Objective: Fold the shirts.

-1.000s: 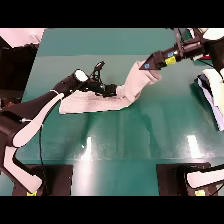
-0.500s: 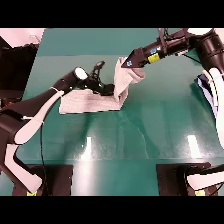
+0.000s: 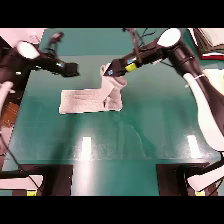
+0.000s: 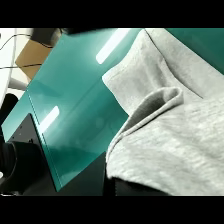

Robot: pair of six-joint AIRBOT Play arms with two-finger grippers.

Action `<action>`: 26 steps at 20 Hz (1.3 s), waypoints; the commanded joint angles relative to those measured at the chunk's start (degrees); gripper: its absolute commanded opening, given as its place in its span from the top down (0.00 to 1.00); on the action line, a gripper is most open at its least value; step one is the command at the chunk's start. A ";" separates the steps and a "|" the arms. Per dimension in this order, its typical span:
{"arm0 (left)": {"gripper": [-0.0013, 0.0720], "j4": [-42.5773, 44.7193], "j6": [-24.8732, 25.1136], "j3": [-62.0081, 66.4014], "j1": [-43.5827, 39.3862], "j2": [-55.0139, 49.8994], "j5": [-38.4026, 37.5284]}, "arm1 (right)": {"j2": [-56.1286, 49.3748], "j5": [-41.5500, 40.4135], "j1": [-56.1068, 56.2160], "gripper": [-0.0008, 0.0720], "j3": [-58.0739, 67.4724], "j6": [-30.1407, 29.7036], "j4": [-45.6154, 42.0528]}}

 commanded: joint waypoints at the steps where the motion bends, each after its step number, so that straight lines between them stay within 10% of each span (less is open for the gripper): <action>1: 0.95 4.59 0.13 0.02 6.99 6.95 -5.27 | -3.82 -6.36 4.72 0.97 0.07 -1.53 0.04; 7: 0.95 4.55 0.11 -0.07 11.45 9.51 -9.22 | -10.84 -23.23 13.42 0.94 0.15 -7.30 0.66; 9: 0.95 4.20 0.11 -0.15 11.43 9.51 -9.09 | -14.67 -27.08 16.90 0.52 4.04 -10.54 2.49; 13: 0.95 4.26 0.13 -0.15 11.45 9.51 -10.21 | -17.55 -22.14 18.80 0.16 11.76 -10.51 -0.61; 26: 0.95 4.15 0.11 -0.17 11.43 9.38 -10.29 | -1.51 -9.01 -11.32 0.05 -25.00 0.50 0.22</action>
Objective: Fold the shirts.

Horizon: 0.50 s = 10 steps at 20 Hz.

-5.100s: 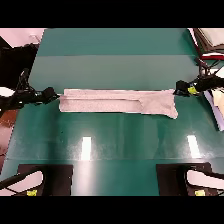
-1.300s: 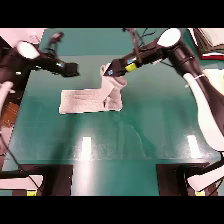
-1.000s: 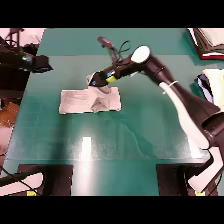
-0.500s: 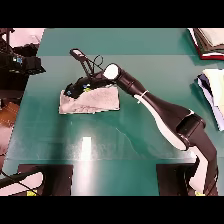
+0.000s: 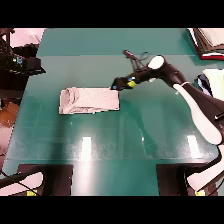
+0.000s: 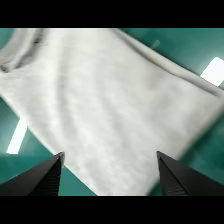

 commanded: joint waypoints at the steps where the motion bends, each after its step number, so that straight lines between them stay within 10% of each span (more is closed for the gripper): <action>1: 0.95 -0.04 0.02 0.00 0.07 -0.04 0.02 | -0.07 0.92 -6.38 0.06 -8.41 2.54 7.76; 10: 0.95 -0.04 0.02 0.00 0.07 -0.04 -0.13 | -12.92 1.22 3.37 0.06 1.86 3.23 12.87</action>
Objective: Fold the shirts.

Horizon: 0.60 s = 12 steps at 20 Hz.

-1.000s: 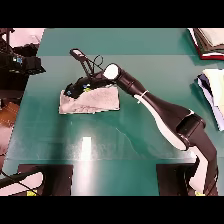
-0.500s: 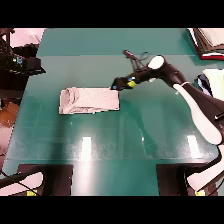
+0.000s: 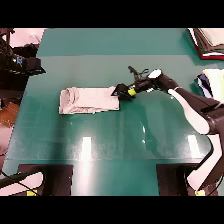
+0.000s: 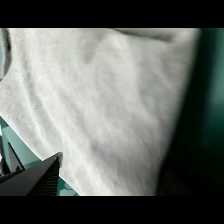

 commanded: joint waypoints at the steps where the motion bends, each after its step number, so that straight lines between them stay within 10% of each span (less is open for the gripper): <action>1: 0.95 0.02 0.02 0.00 0.07 -0.04 -0.24 | -4.61 -0.09 4.66 0.08 5.49 0.70 1.49; 4: 0.95 0.04 1.29 0.00 0.07 -0.04 -2.14 | -5.60 -2.91 7.45 0.49 7.82 -0.72 2.69; 6: 0.95 0.04 1.99 0.00 0.07 -0.02 -3.43 | -5.60 -2.97 7.98 0.96 9.29 -3.78 2.67; 12: 0.95 0.00 1.92 0.00 0.07 -0.04 -3.43 | 1.27 4.13 -0.46 0.97 11.54 -4.11 -5.92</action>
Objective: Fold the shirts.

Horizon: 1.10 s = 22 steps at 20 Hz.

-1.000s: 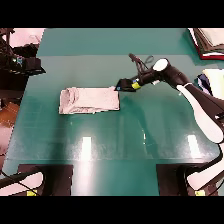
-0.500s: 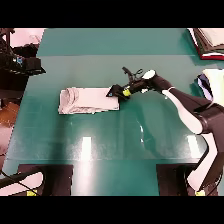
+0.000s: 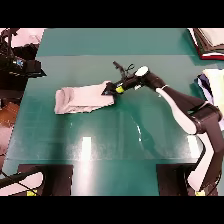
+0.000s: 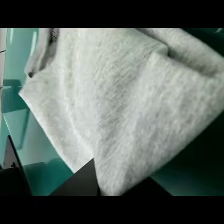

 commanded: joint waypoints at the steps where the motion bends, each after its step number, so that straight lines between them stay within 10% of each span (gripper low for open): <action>1: 0.95 0.00 0.17 0.00 0.07 -0.04 -0.31 | 5.90 4.87 -6.62 0.97 0.81 -0.44 -9.22; 12: 0.95 -8.20 0.13 0.00 -0.11 -0.04 -0.39 | 20.39 0.35 -45.48 0.97 0.85 -2.19 -13.73; 22: 0.95 -8.98 0.00 0.00 -4.61 -0.04 -2.49 | 19.87 -21.99 -56.30 0.97 2.12 -19.17 -13.27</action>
